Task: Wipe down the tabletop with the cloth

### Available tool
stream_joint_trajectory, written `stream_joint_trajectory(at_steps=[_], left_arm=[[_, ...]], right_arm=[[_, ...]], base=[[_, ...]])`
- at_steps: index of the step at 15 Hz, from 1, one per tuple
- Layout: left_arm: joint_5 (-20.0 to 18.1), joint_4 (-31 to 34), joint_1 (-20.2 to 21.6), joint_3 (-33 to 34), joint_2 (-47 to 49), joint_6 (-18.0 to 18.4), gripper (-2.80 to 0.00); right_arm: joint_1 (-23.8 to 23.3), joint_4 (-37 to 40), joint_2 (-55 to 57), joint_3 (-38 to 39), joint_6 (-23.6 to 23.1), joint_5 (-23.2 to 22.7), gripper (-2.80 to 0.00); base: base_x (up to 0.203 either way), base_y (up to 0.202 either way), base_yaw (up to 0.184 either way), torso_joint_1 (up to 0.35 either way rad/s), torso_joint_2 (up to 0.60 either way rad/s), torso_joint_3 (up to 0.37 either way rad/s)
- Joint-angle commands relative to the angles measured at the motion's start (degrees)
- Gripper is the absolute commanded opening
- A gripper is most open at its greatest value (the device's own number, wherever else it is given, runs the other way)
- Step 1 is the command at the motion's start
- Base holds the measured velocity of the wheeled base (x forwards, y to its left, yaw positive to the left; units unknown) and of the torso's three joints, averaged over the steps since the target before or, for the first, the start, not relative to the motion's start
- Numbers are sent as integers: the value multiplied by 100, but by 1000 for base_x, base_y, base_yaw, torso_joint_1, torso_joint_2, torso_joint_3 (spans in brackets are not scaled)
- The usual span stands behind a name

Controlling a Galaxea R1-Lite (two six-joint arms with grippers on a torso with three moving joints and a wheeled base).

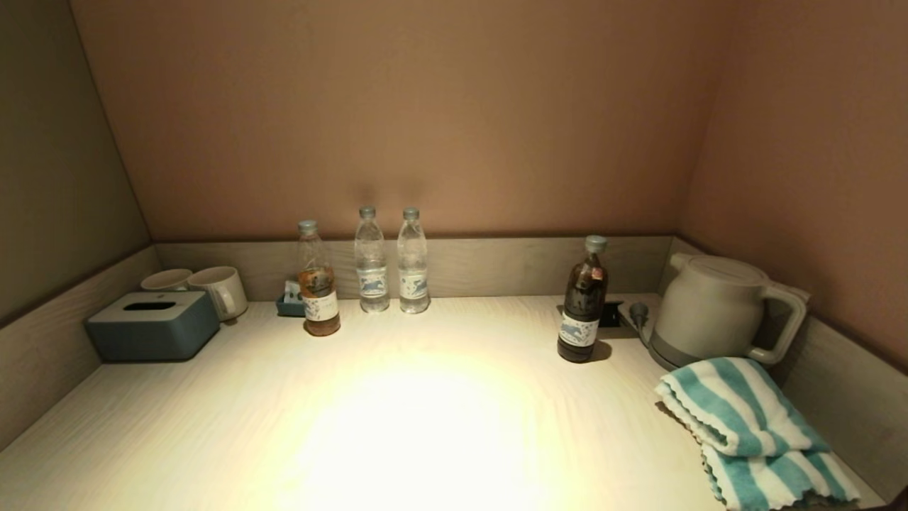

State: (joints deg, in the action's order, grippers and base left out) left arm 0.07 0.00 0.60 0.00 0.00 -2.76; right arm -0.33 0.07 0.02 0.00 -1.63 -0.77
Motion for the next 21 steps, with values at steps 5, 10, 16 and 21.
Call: stream_joint_trajectory(at_steps=[5, 10, 16, 21], left_arm=[[1, 0, 2, 0, 9, -5, -280], [1, 0, 2, 0, 9, -5, -280], [1, 0, 2, 0, 9, -5, -280], [1, 0, 2, 0, 9, -5, -280]], right_arm=[[-2, 1, -2, 0, -4, -2, -280], [6, 1, -2, 0, -4, -2, -280], [-2, 1, -2, 0, -4, -2, -280], [-2, 1, -2, 0, -4, -2, -280]], base=[[0, 0, 0, 0, 0, 0], [0, 0, 0, 0, 0, 0], [0, 0, 0, 0, 0, 0], [0, 0, 0, 0, 0, 0]])
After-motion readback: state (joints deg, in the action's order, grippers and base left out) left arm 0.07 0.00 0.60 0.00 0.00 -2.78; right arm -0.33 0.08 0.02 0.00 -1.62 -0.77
